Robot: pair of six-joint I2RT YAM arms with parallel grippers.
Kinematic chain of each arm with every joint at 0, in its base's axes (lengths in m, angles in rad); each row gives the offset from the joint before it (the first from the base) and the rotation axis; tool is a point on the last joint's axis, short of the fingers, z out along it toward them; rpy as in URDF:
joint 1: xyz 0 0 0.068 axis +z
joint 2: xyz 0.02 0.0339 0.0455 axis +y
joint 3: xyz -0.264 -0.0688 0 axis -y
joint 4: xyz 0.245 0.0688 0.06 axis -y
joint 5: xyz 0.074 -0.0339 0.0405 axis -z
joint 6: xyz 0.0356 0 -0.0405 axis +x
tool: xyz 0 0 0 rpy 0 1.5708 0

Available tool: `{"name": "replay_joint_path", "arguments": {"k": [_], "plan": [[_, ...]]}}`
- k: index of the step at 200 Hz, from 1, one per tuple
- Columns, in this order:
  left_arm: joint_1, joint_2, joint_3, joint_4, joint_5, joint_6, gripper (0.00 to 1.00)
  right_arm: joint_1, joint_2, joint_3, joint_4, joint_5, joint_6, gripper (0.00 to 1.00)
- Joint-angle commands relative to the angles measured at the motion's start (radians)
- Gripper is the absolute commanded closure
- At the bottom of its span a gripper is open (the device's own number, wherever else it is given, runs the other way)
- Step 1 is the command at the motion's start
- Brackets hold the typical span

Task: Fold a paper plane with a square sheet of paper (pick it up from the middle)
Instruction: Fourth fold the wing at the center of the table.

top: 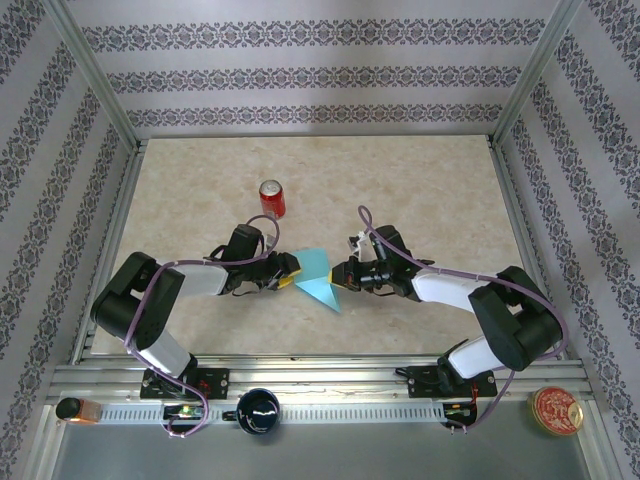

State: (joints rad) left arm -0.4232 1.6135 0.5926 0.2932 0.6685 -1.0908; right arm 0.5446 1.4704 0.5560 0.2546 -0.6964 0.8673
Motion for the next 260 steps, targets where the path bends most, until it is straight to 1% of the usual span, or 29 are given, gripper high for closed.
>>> {"name": "replay_joint_path", "arguments": {"k": [1, 17, 44, 73, 81, 97, 113, 130, 140, 150, 169, 181, 190, 207, 224, 245, 260], "plan": [[0.011, 0.023, 0.027, 0.066, 0.011, -0.020, 0.63, -0.012, -0.023, -0.016, 0.037, -0.023, 0.009, 0.98], [0.012, 0.023, 0.024, 0.074, -0.007, -0.023, 0.65, -0.017, -0.029, -0.019, 0.035, -0.023, 0.010, 0.98], [0.012, 0.036, 0.026, 0.108, -0.002, -0.033, 0.68, -0.021, -0.047, -0.028, 0.035, -0.020, 0.009, 0.98], [0.012, 0.039, 0.026, 0.129, -0.010, -0.044, 0.75, -0.032, -0.049, -0.036, 0.024, -0.026, 0.003, 0.97], [0.011, 0.034, 0.023, 0.123, -0.017, -0.041, 0.77, -0.034, -0.048, -0.036, 0.017, -0.025, -0.002, 0.98], [0.012, 0.029, 0.022, 0.120, -0.023, -0.040, 0.86, -0.035, -0.042, -0.036, 0.007, -0.025, -0.007, 0.96], [0.011, 0.020, 0.007, 0.159, -0.024, -0.067, 0.94, -0.035, -0.044, -0.030, -0.018, -0.013, -0.014, 0.90], [0.010, -0.010, -0.018, 0.177, -0.050, -0.093, 0.99, -0.036, -0.061, -0.025, -0.049, 0.014, -0.022, 0.80], [0.009, -0.035, -0.027, 0.162, -0.072, -0.093, 1.00, -0.033, -0.087, -0.018, -0.101, 0.069, -0.038, 0.75], [0.002, -0.065, -0.036, 0.140, -0.102, -0.093, 1.00, -0.025, -0.130, -0.015, -0.167, 0.151, -0.068, 0.73], [-0.014, -0.125, -0.048, 0.094, -0.172, -0.100, 1.00, 0.036, -0.239, -0.032, -0.261, 0.423, -0.147, 0.67], [-0.028, -0.159, -0.059, 0.070, -0.219, -0.106, 1.00, 0.107, -0.311, -0.067, -0.257, 0.598, -0.196, 0.65], [-0.037, -0.180, -0.064, 0.056, -0.247, -0.111, 1.00, 0.174, -0.362, -0.101, -0.227, 0.707, -0.247, 0.64], [-0.051, -0.209, -0.080, 0.041, -0.291, -0.133, 1.00, 0.321, -0.414, -0.164, -0.129, 0.898, -0.398, 0.64], [-0.067, -0.222, -0.091, 0.041, -0.322, -0.154, 1.00, 0.427, -0.397, -0.174, -0.073, 0.984, -0.541, 0.65], [-0.079, -0.223, -0.088, 0.033, -0.333, -0.159, 1.00, 0.503, -0.316, -0.132, -0.059, 1.017, -0.658, 0.66], [-0.089, -0.228, -0.087, 0.026, -0.342, -0.164, 1.00, 0.553, -0.246, -0.109, 0.000, 1.041, -0.732, 0.66]]}}
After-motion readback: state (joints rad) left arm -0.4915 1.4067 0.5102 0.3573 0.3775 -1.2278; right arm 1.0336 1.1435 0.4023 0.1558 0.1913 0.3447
